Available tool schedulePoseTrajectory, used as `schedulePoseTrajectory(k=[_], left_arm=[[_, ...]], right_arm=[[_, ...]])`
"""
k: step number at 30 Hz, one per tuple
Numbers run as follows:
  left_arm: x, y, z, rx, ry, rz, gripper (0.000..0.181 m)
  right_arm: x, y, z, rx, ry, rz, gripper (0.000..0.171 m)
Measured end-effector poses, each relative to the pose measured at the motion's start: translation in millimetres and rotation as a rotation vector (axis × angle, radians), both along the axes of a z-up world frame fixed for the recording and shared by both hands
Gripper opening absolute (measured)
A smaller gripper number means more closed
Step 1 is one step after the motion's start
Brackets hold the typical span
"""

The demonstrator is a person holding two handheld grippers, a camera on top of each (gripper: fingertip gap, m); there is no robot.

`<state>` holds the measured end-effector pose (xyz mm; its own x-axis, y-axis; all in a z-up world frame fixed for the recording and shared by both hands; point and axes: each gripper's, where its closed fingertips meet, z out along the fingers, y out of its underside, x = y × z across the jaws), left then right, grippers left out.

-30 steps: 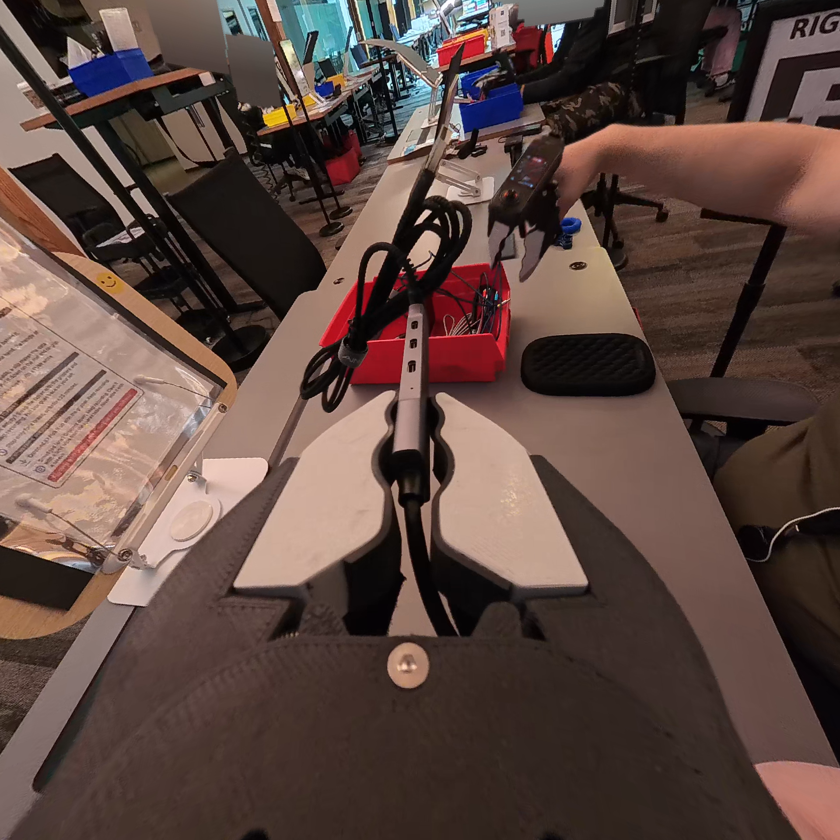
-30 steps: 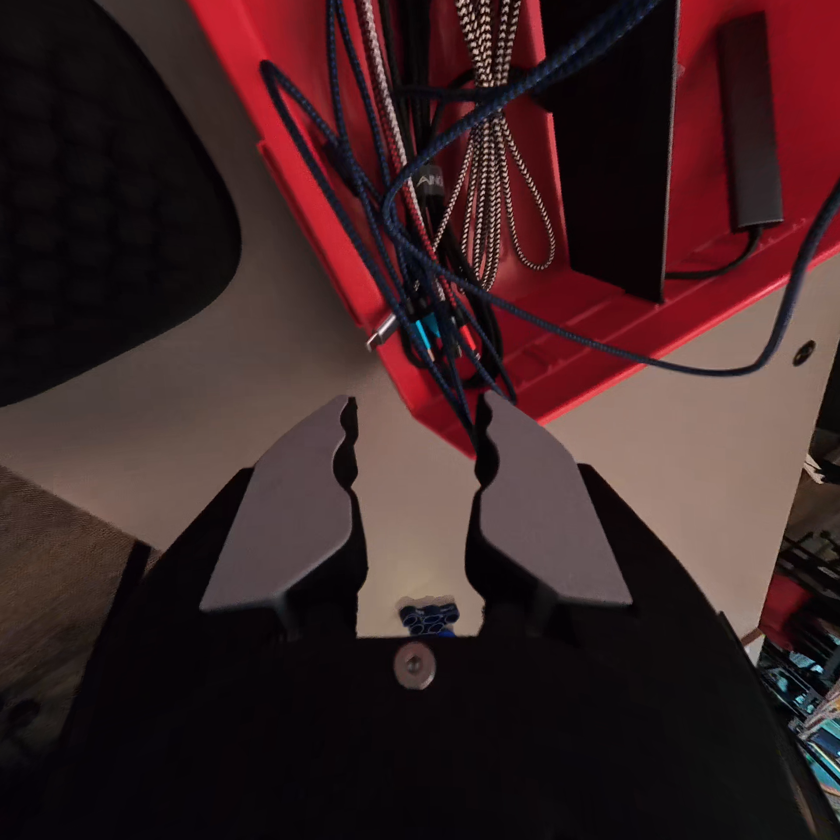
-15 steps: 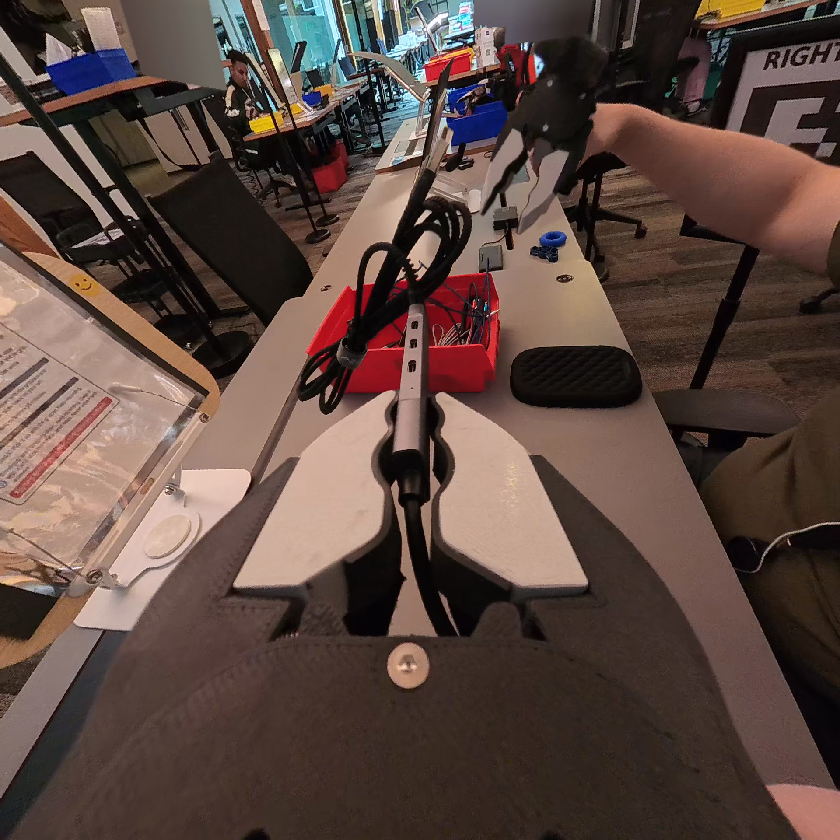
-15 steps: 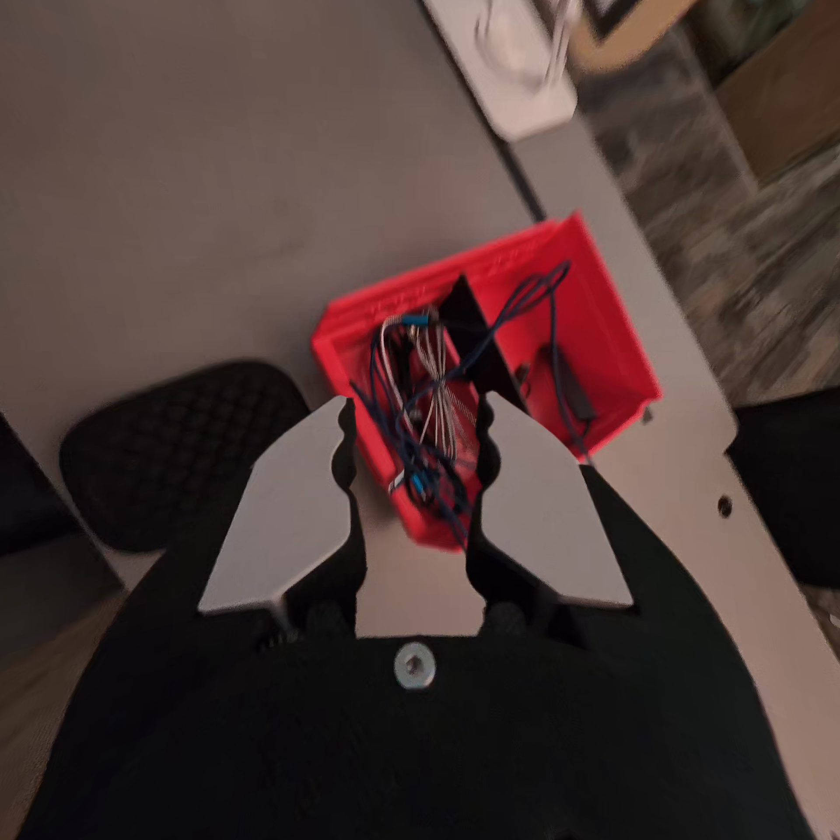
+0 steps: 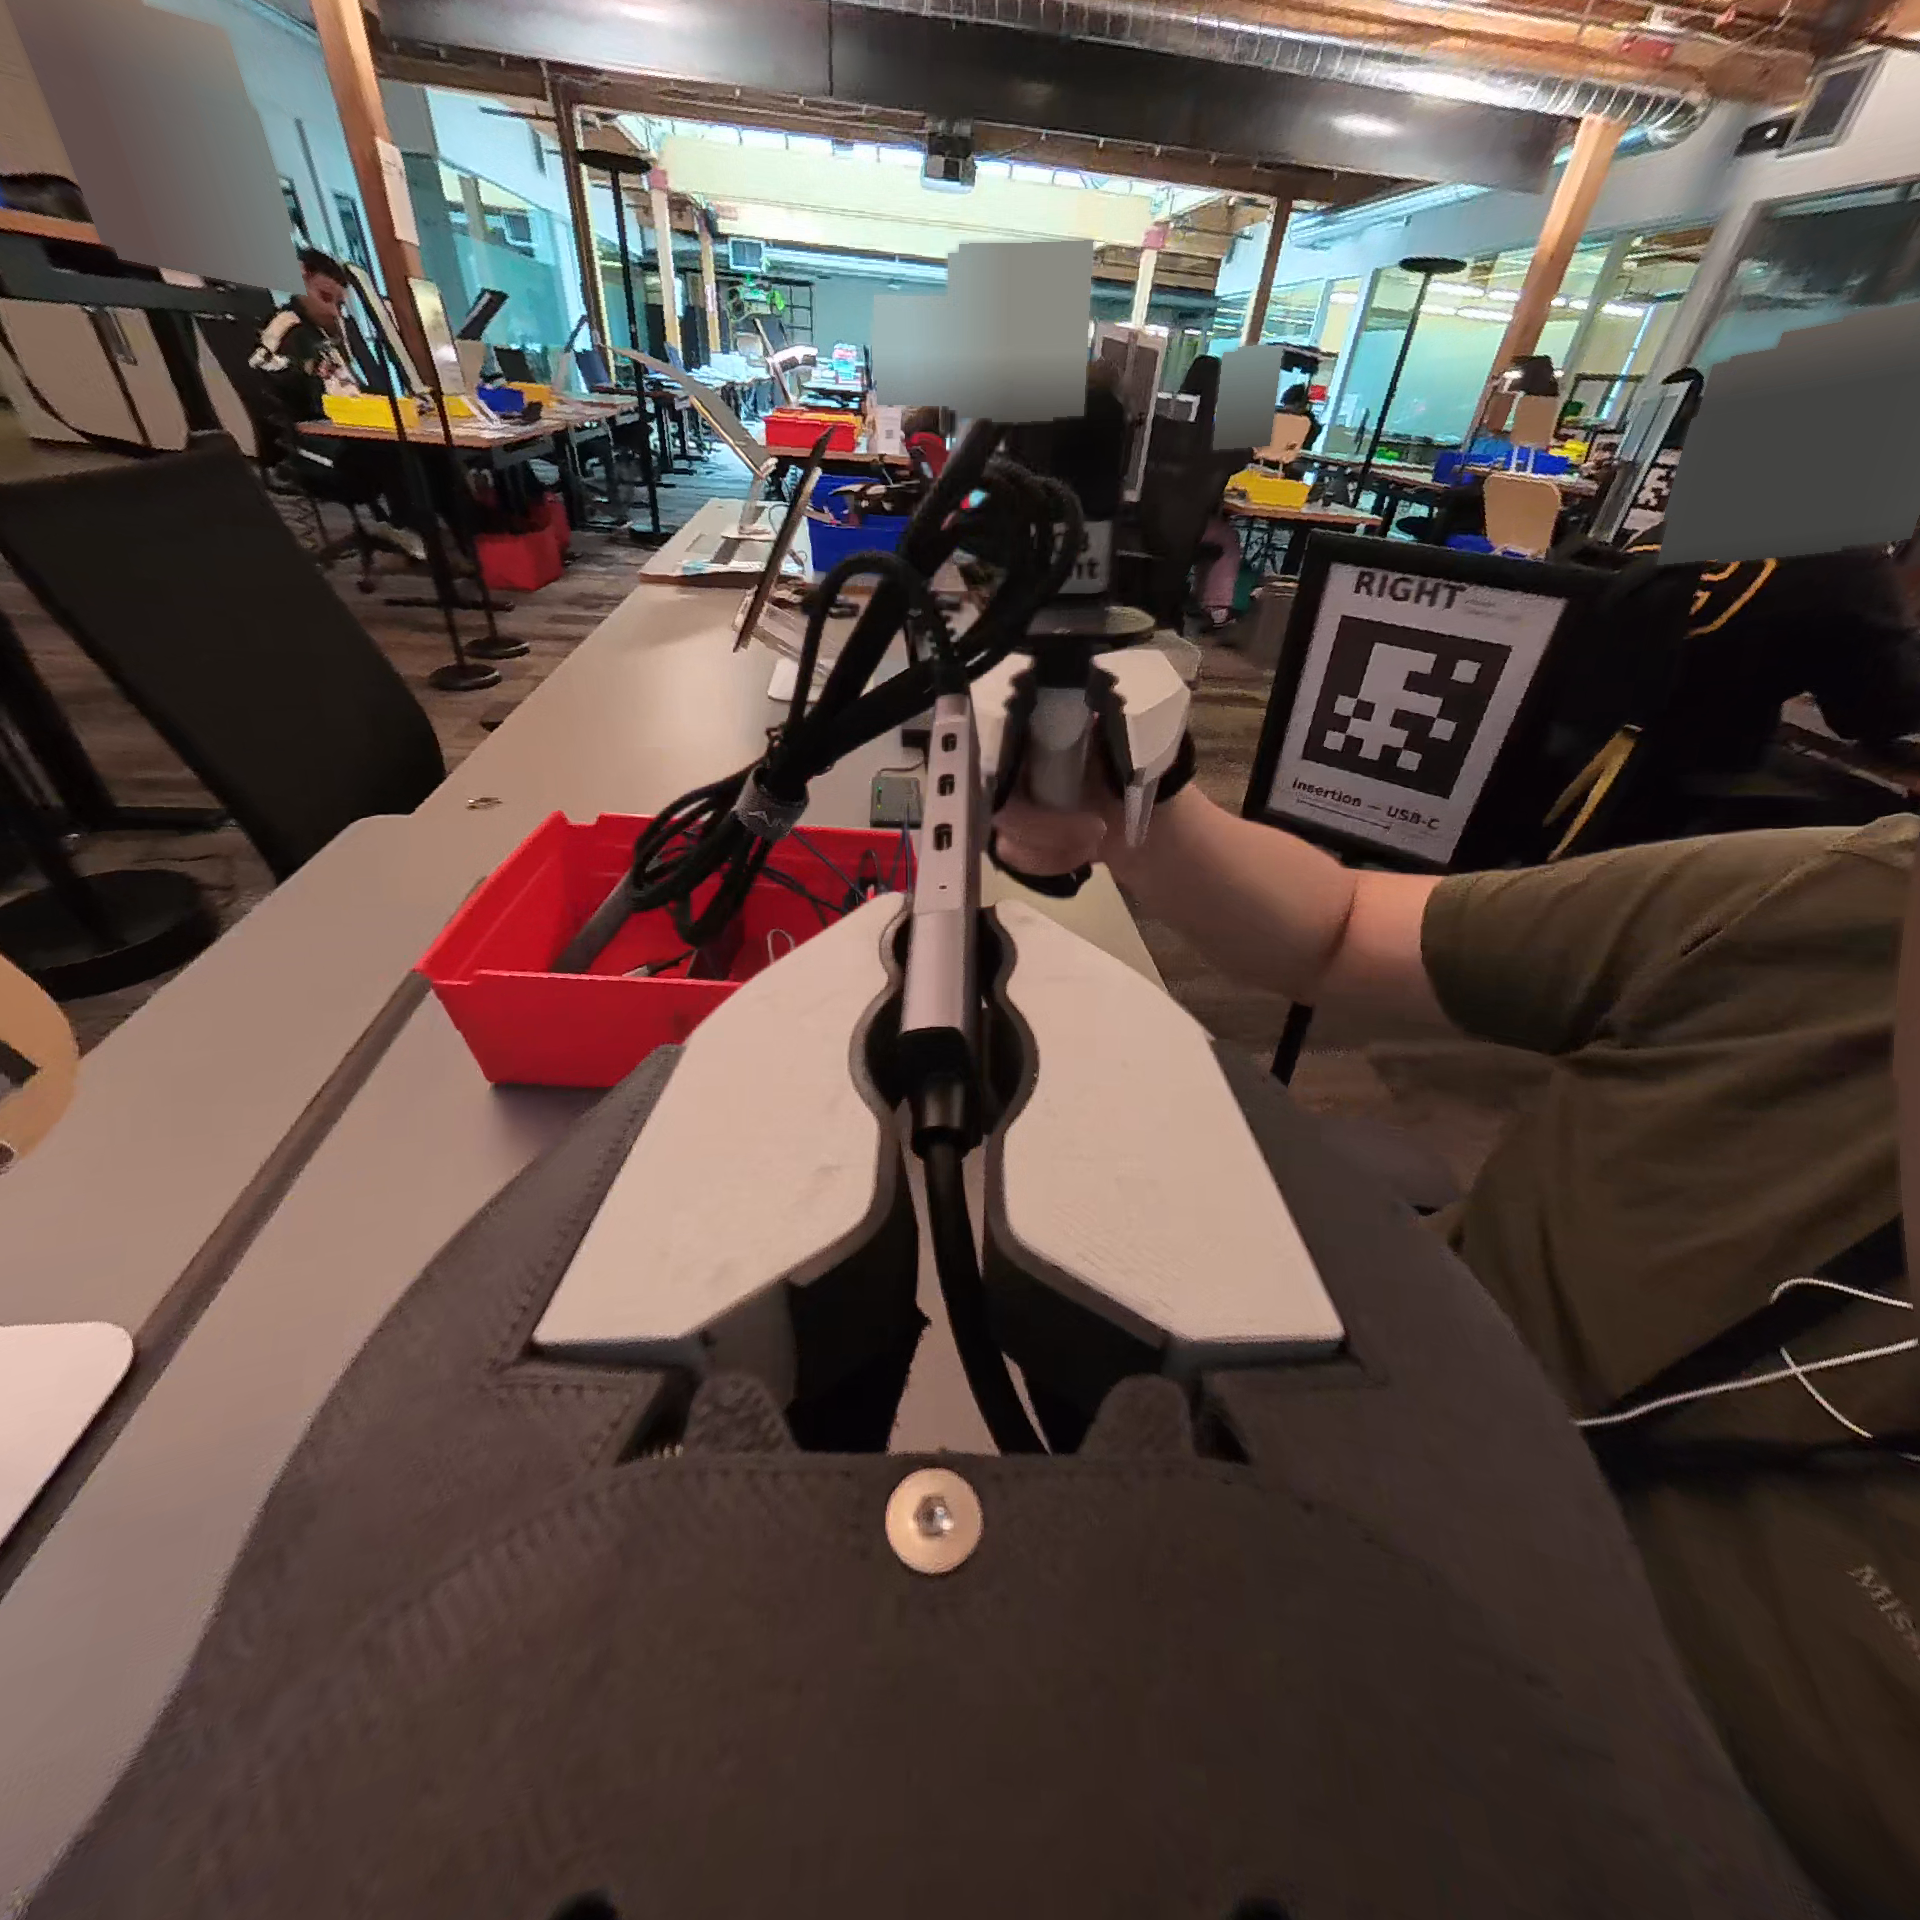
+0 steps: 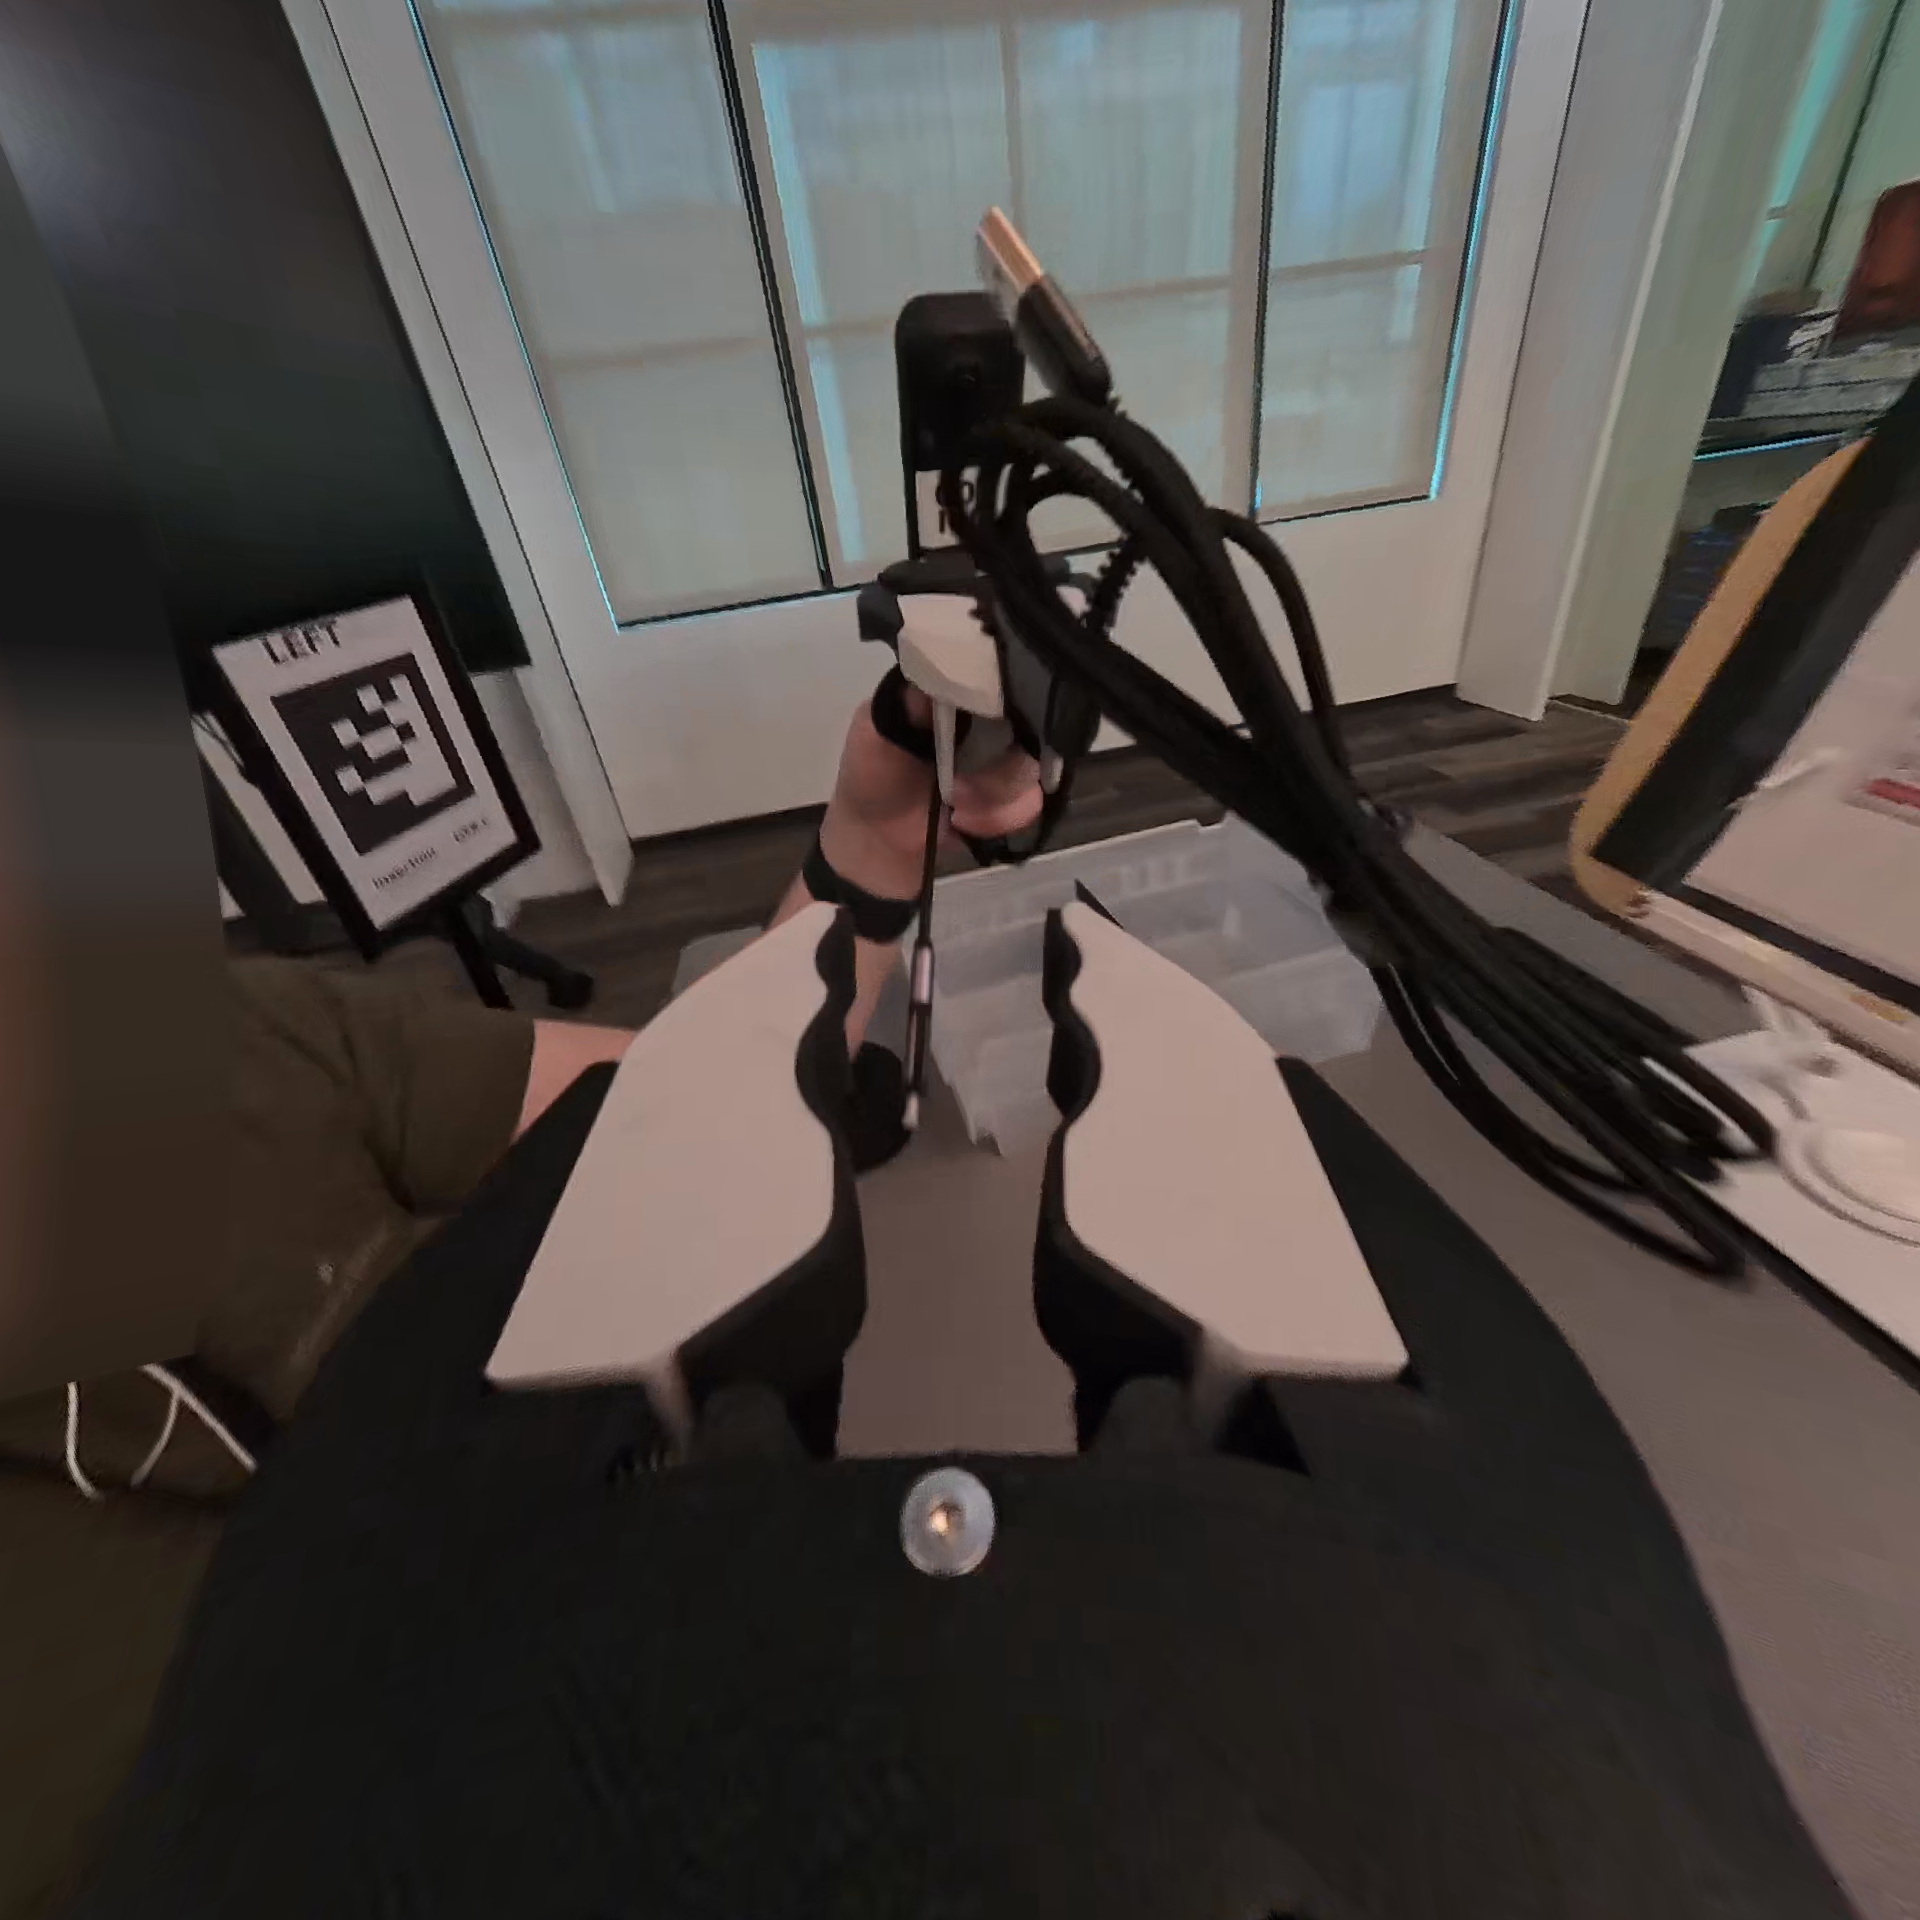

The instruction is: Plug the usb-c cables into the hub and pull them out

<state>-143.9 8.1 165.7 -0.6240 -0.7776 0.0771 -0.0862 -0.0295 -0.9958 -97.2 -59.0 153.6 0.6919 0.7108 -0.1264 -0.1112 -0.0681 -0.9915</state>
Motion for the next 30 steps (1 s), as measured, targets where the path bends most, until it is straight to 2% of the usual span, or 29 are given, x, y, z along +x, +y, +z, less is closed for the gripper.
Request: schedulePoseTrajectory(k=[4, 12, 15, 27, 30], left_arm=[[11, 0, -10, 0.009, 0.042, 0.011, 0.008], [21, 14, -20, 0.008, 0.076, 0.055, 0.008], [24, 17, -23, 0.017, 0.088, 0.065, 0.008], [33, 21, -40, 0.043, 0.165, 0.089, 0.008], [35, 17, -36, 0.023, 0.162, 0.084, 0.008]], right_arm=[[-4, 39, -3, -0.014, 0.043, -0.038, 0.034], [16, 65, -4, -0.044, 0.271, 0.078, 0.021], [15, 68, -6, -0.08, 0.288, 0.132, 0.01], [24, 75, -22, -0.08, 0.253, 0.13, 0.009], [27, 70, -17, -0.061, 0.27, 0.133, 0.009]])
